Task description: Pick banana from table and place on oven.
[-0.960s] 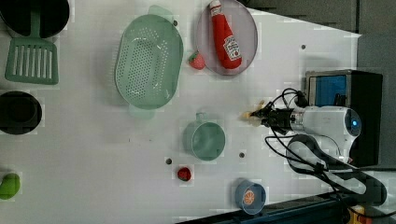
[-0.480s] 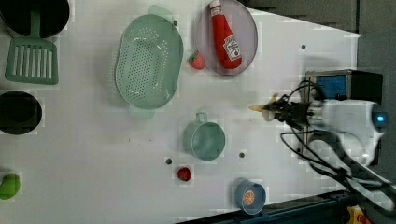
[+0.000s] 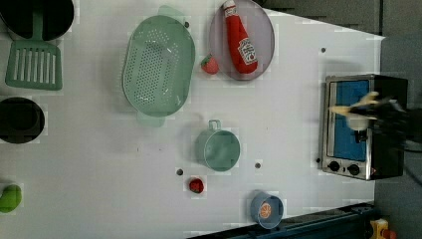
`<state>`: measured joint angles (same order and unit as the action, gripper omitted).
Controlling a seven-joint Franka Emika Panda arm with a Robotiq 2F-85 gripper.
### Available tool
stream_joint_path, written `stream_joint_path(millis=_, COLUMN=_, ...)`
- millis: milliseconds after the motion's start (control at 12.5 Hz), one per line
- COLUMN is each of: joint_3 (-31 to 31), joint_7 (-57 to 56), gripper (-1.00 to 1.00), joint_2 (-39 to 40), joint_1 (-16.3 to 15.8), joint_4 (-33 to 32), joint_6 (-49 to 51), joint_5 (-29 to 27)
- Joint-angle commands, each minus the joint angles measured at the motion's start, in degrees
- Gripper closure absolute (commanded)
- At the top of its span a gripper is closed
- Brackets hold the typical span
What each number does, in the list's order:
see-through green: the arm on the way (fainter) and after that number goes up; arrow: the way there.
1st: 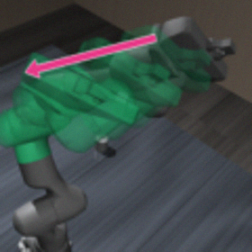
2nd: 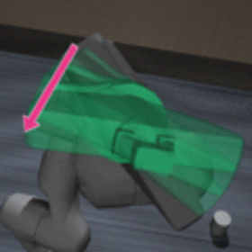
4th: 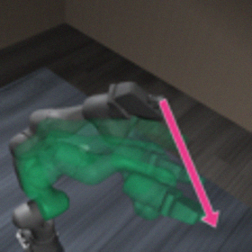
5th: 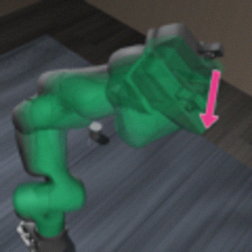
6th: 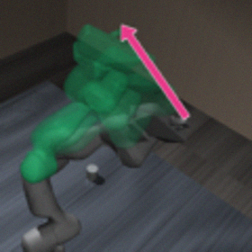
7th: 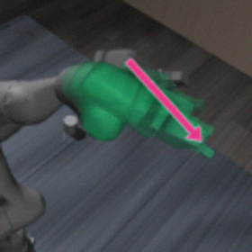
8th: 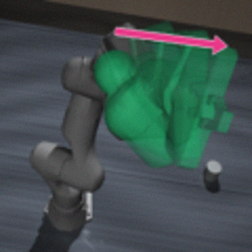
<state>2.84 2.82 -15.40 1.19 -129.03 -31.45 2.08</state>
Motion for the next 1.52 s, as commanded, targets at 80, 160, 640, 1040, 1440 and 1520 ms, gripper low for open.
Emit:
stream_joint_path(millis=80, joint_3=3.29, joint_7=1.44, gripper=0.48, joint_2=-2.04, joint_1=1.18, joint_4=0.98, joint_6=7.20, joint_5=-0.46)
stream_joint_path(millis=160, joint_3=5.13, joint_7=0.03, gripper=0.48, joint_2=-2.44, joint_1=1.71, joint_4=1.34, joint_6=8.13, joint_5=-0.33)
stream_joint_path(millis=640, joint_3=17.57, joint_7=-15.24, gripper=0.48, joint_2=3.85, joint_1=2.70, joint_4=7.43, joint_6=7.85, joint_5=2.95)
stream_joint_path(millis=1040, joint_3=26.00, joint_7=-34.57, gripper=0.48, joint_2=17.22, joint_1=2.91, joint_4=19.27, joint_6=7.41, joint_5=3.03)
stream_joint_path(millis=1440, joint_3=30.32, joint_7=-43.32, gripper=0.48, joint_2=28.16, joint_1=3.81, joint_4=23.60, joint_6=3.86, joint_5=-4.26)
stream_joint_path(millis=1520, joint_3=30.72, joint_7=-43.55, gripper=0.48, joint_2=29.12, joint_1=4.09, joint_4=23.62, joint_6=3.84, joint_5=-5.74)
